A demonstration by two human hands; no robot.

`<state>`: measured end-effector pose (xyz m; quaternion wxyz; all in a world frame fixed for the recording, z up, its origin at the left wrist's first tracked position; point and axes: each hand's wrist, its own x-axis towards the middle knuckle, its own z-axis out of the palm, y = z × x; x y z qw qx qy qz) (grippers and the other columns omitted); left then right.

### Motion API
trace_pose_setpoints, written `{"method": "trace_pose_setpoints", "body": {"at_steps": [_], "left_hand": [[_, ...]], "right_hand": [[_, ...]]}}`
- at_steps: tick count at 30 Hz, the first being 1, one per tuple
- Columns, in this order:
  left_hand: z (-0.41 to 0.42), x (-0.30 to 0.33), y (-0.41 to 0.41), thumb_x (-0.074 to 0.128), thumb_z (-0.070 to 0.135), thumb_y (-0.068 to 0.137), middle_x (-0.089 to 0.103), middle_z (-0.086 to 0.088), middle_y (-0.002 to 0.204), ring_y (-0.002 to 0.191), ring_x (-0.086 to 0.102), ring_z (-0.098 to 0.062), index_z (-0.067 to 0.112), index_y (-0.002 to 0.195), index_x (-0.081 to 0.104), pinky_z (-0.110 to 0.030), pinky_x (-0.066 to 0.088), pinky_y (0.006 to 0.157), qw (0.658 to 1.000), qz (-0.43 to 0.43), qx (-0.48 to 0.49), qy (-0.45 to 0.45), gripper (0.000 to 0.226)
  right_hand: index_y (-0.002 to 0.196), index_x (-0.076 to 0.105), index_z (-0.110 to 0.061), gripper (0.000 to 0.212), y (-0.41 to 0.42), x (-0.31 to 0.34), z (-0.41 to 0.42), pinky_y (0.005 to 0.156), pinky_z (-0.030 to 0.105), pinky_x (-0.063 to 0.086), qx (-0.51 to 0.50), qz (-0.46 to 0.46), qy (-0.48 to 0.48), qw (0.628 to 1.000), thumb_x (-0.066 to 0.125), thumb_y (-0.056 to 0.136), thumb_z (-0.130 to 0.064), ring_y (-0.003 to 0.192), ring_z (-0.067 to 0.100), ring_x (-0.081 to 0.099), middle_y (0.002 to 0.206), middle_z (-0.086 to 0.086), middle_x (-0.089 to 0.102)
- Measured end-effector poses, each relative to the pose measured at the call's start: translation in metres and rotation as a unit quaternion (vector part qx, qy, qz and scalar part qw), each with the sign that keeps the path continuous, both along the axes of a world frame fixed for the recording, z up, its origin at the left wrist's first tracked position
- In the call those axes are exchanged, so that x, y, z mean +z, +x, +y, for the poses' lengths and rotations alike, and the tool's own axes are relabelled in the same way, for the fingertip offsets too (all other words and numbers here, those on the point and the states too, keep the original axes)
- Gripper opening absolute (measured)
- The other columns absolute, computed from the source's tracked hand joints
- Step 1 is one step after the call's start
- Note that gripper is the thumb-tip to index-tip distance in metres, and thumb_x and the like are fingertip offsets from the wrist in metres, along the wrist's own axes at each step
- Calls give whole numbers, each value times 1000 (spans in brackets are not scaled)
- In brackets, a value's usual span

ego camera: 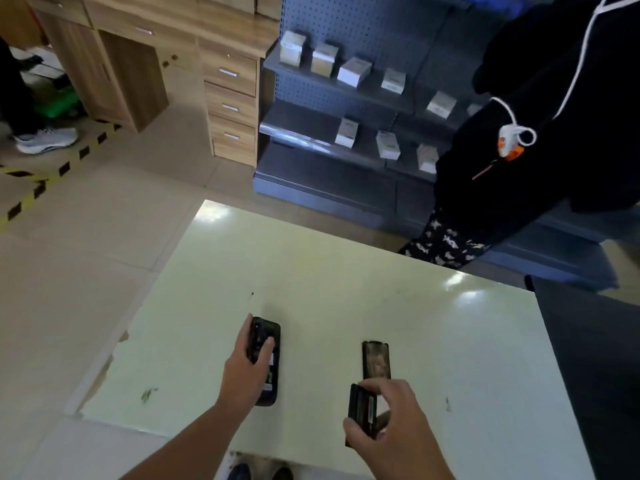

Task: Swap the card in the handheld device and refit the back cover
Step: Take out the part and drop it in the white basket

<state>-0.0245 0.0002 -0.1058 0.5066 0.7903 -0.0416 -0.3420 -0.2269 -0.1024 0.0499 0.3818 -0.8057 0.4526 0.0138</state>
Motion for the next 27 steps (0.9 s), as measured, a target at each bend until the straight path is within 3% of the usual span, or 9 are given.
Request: {"method": "trace_pose_setpoints", "body": {"at_steps": [4, 6, 8, 10, 12, 15, 21, 27], "left_hand": [[-10, -10, 3, 69, 34, 93, 67, -2, 118, 100, 67, -22, 33, 152, 35, -15, 55, 60, 997, -56, -48, 16, 69], [-13, -14, 1, 70, 41, 87, 63, -9, 107, 98, 64, -31, 26, 144, 44, -29, 62, 61, 992, -83, -89, 42, 65], [-16, -18, -8, 71, 41, 87, 58, -15, 118, 109, 55, -39, 18, 147, 43, -49, 55, 86, 974, -153, -109, 126, 70], [-20, -3, -19, 66, 38, 92, 51, -20, 136, 120, 48, -43, 14, 148, 45, -60, 43, 99, 950, -225, -101, 194, 64], [-22, 23, -25, 52, 45, 97, 56, -17, 136, 121, 53, -40, 15, 143, 54, -58, 44, 100, 929, -294, -148, 171, 54], [-28, 57, -37, 35, 52, 97, 65, -8, 129, 118, 59, -29, 18, 136, 62, -47, 49, 98, 876, -371, -288, 114, 58], [-66, 129, -72, 40, 47, 92, 69, -2, 112, 100, 66, -26, 18, 122, 68, -43, 56, 82, 765, -465, -443, 44, 50], [-106, 155, -117, 43, 48, 87, 71, 3, 101, 89, 68, -22, 20, 113, 73, -39, 57, 73, 706, -504, -497, 19, 49]], "right_hand": [[101, 49, -53, 44, 1, -8, -5, 76, 27, 60, 2, 16, 2, 1000, 82, 76, -37, 91, -10, 63, 111, -21, 49], [103, 49, -52, 43, 1, -11, -8, 77, 25, 59, 0, 28, 4, 1000, 81, 78, -38, 87, -5, 65, 113, -21, 48], [108, 50, -49, 41, 3, -10, -10, 78, 25, 59, 2, 40, 2, 999, 79, 80, -39, 83, 4, 67, 115, -20, 46], [113, 53, -43, 39, 6, -5, -11, 79, 23, 57, 17, 53, -17, 998, 76, 82, -41, 84, 8, 67, 116, -18, 44], [118, 53, -36, 39, 9, 1, -14, 76, 23, 57, 33, 67, -47, 996, 72, 84, -40, 84, 11, 67, 118, -16, 40], [121, 52, -25, 38, 8, 10, -24, 73, 31, 58, 56, 109, -103, 987, 66, 88, -36, 83, 19, 65, 123, -6, 38], [121, 48, -16, 37, -27, 33, -54, 74, 35, 55, 53, 179, -162, 969, 64, 91, -29, 87, 26, 56, 123, 4, 40], [118, 49, -15, 38, -95, 50, -90, 77, 39, 59, -20, 186, -163, 969, 67, 88, -30, 90, 28, 61, 122, 4, 40]]}}
